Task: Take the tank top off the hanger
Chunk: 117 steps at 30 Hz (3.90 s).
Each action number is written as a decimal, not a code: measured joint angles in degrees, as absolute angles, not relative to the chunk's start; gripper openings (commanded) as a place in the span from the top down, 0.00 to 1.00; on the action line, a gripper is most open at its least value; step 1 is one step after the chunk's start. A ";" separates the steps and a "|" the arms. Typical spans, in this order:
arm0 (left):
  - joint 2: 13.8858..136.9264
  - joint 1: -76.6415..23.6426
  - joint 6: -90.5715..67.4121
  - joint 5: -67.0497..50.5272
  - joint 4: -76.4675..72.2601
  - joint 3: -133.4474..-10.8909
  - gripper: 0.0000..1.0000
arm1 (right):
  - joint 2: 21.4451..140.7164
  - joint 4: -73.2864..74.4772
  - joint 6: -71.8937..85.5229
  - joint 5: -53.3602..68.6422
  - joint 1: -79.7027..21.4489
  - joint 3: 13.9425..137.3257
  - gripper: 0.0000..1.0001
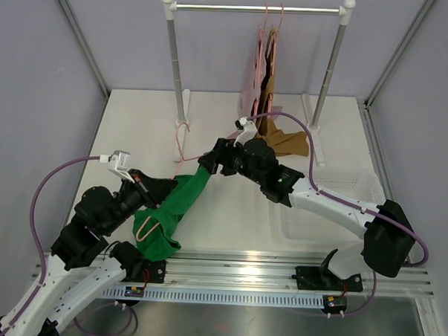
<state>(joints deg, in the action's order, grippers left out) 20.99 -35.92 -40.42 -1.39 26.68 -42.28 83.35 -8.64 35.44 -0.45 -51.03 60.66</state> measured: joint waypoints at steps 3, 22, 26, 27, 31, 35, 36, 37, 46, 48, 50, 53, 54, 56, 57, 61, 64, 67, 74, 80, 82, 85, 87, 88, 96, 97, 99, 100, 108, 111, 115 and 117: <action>20.99 -35.92 -40.45 -1.39 26.76 -42.28 1.00 | 83.53 -7.77 34.35 -3.25 -51.00 61.19 0.39; 22.13 -35.92 -38.96 -1.83 29.43 -43.83 1.00 | 86.72 -1.28 29.76 -11.64 -49.65 64.36 1.00; 22.50 -35.92 -38.15 -3.18 30.17 -44.27 1.00 | 87.70 0.89 29.26 -12.36 -45.21 64.49 1.00; 22.50 -35.92 -38.04 -3.38 30.26 -44.27 1.00 | 88.01 1.52 29.21 -12.43 -44.10 64.49 1.00; 22.39 -35.92 -37.98 -4.21 29.74 -44.27 1.00 | 88.90 3.11 29.12 -11.94 -41.93 64.49 1.00; 21.12 -35.92 -38.04 -5.39 26.02 -44.16 1.00 | 86.98 2.87 29.12 -10.33 -41.87 62.28 1.00; 20.58 -35.92 -38.04 -5.52 23.42 -43.62 1.00 | 85.41 2.85 29.17 -9.89 -41.85 60.90 1.00; 20.14 -35.92 -38.09 -5.67 21.19 -42.94 1.00 | 83.18 2.94 29.21 -9.28 -41.82 59.16 1.00; 29.87 -36.12 -34.09 -7.77 -8.73 -39.27 1.00 | 57.12 6.35 29.08 -0.45 -41.23 54.37 1.00; 34.15 -36.58 -31.44 -7.84 -14.55 -40.03 1.00 | 52.80 8.84 29.06 2.17 -41.19 55.35 1.00; 38.02 -37.15 -28.97 -7.49 -19.55 -40.62 1.00 | 49.87 11.46 28.93 4.32 -41.17 56.58 1.00; 42.61 -38.09 -25.63 -5.98 -24.34 -42.59 1.00 | 46.89 15.97 28.38 7.42 -41.12 59.33 1.00; 43.79 -38.41 -24.84 -4.40 -24.49 -44.12 1.00 | 46.46 17.43 28.05 8.45 -41.12 60.31 1.00; 45.30 -38.96 -23.64 -1.08 -24.53 -47.00 1.00 | 46.35 20.27 27.29 10.81 -41.10 62.15 1.00; 45.65 -39.13 -23.03 0.97 -24.53 -48.36 1.00 | 46.78 21.28 26.87 12.34 -41.10 62.81 1.00; 45.74 -39.33 -21.37 8.51 -22.81 -52.27 1.00 | 50.02 22.44 26.17 16.56 -42.81 62.78 1.00; 46.35 -39.33 -21.47 11.11 -16.88 -55.90 1.00 | 54.33 21.65 26.15 15.94 -47.00 59.61 1.00; 47.13 -39.33 -22.70 12.69 -8.75 -59.37 1.00 | 59.42 21.28 26.70 13.08 -50.00 55.59 0.58; 51.72 -39.33 -25.78 15.79 9.26 -64.66 1.00 | 67.68 22.96 27.27 4.86 -54.92 53.93 0.00; 60.40 -38.81 -26.74 17.10 18.74 -73.25 1.00 | 63.09 25.32 27.22 -3.22 -55.29 56.40 0.00; 63.75 -38.17 -27.07 16.93 19.84 -76.84 1.00 | 59.90 25.82 27.24 -5.08 -55.31 56.64 0.01; 68.45 -36.40 -27.46 16.32 20.78 -81.91 1.00 | 55.83 26.46 27.35 -6.70 -55.31 56.66 0.01; 71.88 -34.83 -27.68 15.51 20.91 -85.73 1.00 | 53.91 26.65 27.51 -7.46 -55.31 56.66 0.01; 73.60 -33.78 -27.81 14.96 20.99 -87.79 1.00 | 53.23 26.83 27.64 -7.73 -55.31 56.64 0.00; 86.65 -24.69 -29.23 8.27 18.70 -101.12 1.00 | 49.93 26.87 28.75 -7.05 -55.31 54.04 0.01; 88.47 -23.90 -29.23 7.55 18.15 -102.76 1.00 | 49.76 26.87 28.86 -6.90 -55.31 53.67 0.01; 91.94 -22.83 -29.23 6.28 16.84 -105.91 1.00 | 49.63 26.81 29.10 -6.57 -55.31 52.82 0.01; 93.43 -22.61 -29.23 5.82 16.67 -107.22 1.00 | 49.60 26.79 29.21 -6.52 -55.31 52.42 0.01; 101.19 -21.34 -30.94 3.20 16.16 -113.16 1.00 | 52.47 25.91 29.47 -4.89 -55.31 50.43 0.00; 99.90 -21.17 -32.03 3.22 14.48 -109.19 0.87 | 56.38 25.56 29.02 -3.49 -55.33 50.46 0.01; 98.85 -21.10 -32.58 3.18 14.35 -106.17 0.47 | 61.93 25.12 28.01 -1.91 -55.33 50.54 0.00; 98.17 -21.08 -33.17 3.18 14.20 -105.54 0.32 | 64.53 25.10 27.24 -1.83 -55.42 50.76 0.01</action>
<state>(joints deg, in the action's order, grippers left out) 98.17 -21.08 -33.17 3.18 14.20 -105.54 64.53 25.10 27.24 -1.83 -55.42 50.76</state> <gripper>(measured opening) 0.521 0.993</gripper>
